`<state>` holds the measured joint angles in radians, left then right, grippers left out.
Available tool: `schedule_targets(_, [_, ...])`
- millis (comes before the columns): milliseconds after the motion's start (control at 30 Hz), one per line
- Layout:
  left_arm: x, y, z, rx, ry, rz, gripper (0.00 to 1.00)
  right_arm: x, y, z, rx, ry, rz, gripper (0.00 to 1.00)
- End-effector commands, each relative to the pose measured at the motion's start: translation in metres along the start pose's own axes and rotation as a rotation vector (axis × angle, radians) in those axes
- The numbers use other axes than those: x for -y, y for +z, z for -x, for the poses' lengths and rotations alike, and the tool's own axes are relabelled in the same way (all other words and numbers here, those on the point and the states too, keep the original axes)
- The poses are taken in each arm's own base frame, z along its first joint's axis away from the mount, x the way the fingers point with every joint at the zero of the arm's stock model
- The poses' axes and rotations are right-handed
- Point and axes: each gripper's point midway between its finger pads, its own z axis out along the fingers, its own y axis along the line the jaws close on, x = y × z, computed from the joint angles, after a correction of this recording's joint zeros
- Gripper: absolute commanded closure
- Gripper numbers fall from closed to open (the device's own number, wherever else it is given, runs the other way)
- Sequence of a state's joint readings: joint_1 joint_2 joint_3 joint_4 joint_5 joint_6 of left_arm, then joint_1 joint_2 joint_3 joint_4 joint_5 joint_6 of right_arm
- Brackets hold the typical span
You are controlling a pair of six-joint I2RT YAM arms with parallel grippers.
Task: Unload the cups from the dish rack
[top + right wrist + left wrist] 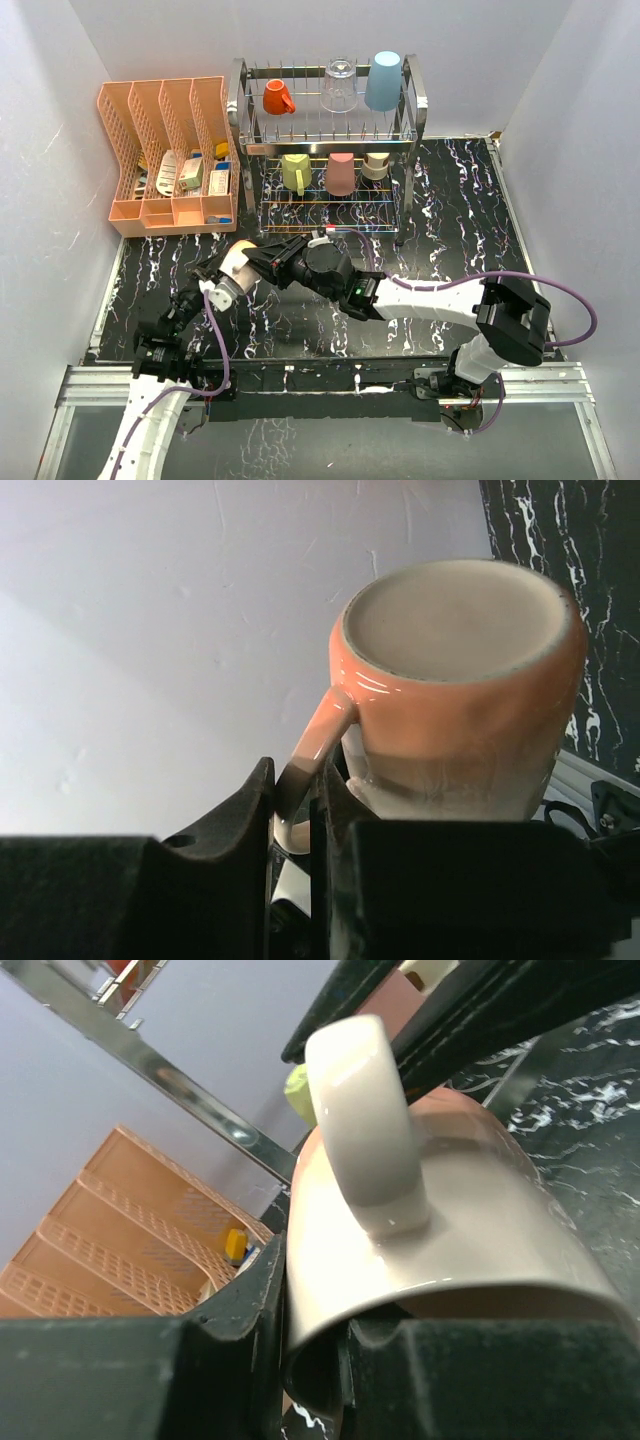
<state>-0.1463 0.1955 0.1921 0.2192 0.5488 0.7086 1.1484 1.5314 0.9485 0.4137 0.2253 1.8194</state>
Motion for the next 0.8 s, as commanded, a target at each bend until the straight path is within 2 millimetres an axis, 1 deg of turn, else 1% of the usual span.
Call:
schedule_targets(0, [0.011,0.0,0.014,-0.018,-0.051,-0.139,1.0,0.005,-0.003,0.001,-0.095,-0.119,0.011,0.92])
schedule_targets(67, [0.013,0.001,0.007,-0.078,-0.084,-0.179,1.0,0.017,0.002,0.007,-0.132,-0.173,-0.02,0.89])
schedule_targets(100, [0.012,0.001,0.005,-0.118,-0.11,-0.196,1.0,0.025,0.002,0.009,-0.167,-0.203,-0.042,0.85])
schedule_targets(167, [0.011,0.003,-0.007,-0.215,-0.164,-0.228,1.0,0.043,0.002,0.021,-0.194,-0.255,-0.101,0.72])
schedule_targets(233, [0.015,0.003,-0.025,-0.336,-0.228,-0.281,1.0,0.061,-0.002,0.036,-0.191,-0.309,-0.156,0.55])
schedule_targets(300, [0.022,-0.002,-0.039,-0.456,-0.274,-0.354,1.0,0.072,-0.009,0.053,-0.157,-0.387,-0.194,0.38])
schedule_targets(333, [0.023,-0.004,-0.045,-0.509,-0.298,-0.381,1.0,0.075,-0.012,0.063,-0.136,-0.423,-0.213,0.33])
schedule_targets(400, [0.024,-0.006,-0.054,-0.595,-0.337,-0.414,1.0,0.082,-0.019,0.083,-0.096,-0.492,-0.262,0.27])
schedule_targets(500, [0.021,-0.004,-0.064,-0.685,-0.397,-0.415,1.0,0.087,-0.034,0.116,-0.004,-0.61,-0.359,0.15])
schedule_targets(567, [0.023,-0.002,-0.068,-0.734,-0.443,-0.431,1.0,0.082,-0.046,0.139,0.073,-0.7,-0.411,0.03])
schedule_targets(667, [0.029,-0.002,-0.075,-0.799,-0.512,-0.449,1.0,0.07,-0.069,0.177,0.209,-0.779,-0.475,0.02])
schedule_targets(767, [0.044,-0.003,-0.086,-0.874,-0.556,-0.5,1.0,0.055,-0.091,0.209,0.323,-0.81,-0.501,0.02])
